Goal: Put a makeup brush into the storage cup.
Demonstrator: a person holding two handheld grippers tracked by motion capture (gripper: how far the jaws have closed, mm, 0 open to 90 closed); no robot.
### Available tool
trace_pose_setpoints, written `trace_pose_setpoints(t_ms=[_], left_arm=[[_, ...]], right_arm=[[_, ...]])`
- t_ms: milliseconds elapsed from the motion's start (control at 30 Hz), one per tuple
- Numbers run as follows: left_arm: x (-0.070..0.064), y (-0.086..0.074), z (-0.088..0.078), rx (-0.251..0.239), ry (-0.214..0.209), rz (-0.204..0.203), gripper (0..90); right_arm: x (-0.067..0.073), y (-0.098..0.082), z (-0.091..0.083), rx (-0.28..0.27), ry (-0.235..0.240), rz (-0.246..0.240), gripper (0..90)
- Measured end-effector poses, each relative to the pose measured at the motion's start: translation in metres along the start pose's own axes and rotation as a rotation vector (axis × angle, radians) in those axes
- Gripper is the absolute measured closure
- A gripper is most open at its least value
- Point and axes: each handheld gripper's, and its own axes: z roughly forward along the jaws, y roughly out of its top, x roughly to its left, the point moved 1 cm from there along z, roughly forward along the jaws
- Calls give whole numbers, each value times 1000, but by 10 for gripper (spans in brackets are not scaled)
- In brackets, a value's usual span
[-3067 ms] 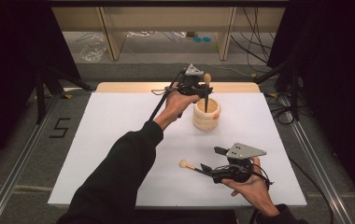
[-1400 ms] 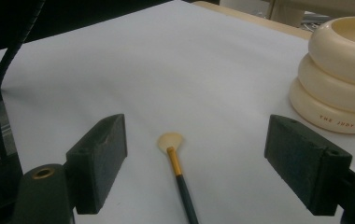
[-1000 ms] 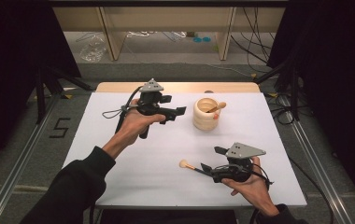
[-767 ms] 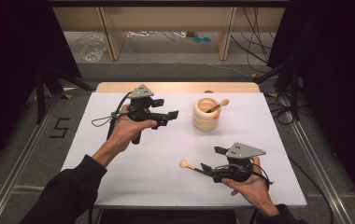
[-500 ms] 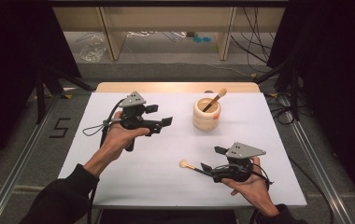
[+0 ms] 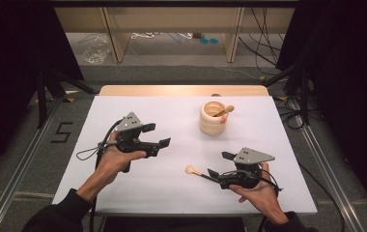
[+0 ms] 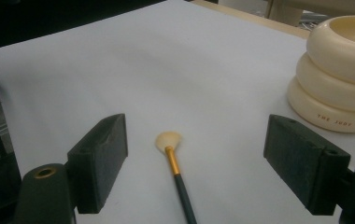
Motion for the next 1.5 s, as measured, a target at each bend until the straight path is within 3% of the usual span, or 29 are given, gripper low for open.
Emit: trace_pose_setpoints(t_ms=[233, 433, 533, 600, 800, 1067, 1367, 1500], left_arm=[[3, -24, -17, 3, 24, -47, 206], [-2, -38, -31, 3, 39, -39, 200], [-4, -45, -35, 4, 38, -12, 196], [-7, -50, -38, 0, 37, -35, 195], [-12, -57, -45, -14, 44, -39, 187], [-12, -73, -53, 6, 79, -24, 181], [-12, -87, -58, 26, 94, -50, 180], [-13, -88, -57, 22, 98, -51, 180]], right_arm=[[0, 0, 0, -2, -3, -1, 227], [0, 0, 0, 8, 2, 10, 224], [0, 0, 1, 6, 18, 12, 224], [1, 0, 1, 0, 9, 11, 223], [0, -1, 0, 9, 16, 12, 223], [1, -1, 1, 4, 6, 11, 222], [1, -1, 1, 12, 15, 12, 223], [-1, -1, 1, -4, -7, -2, 221]])
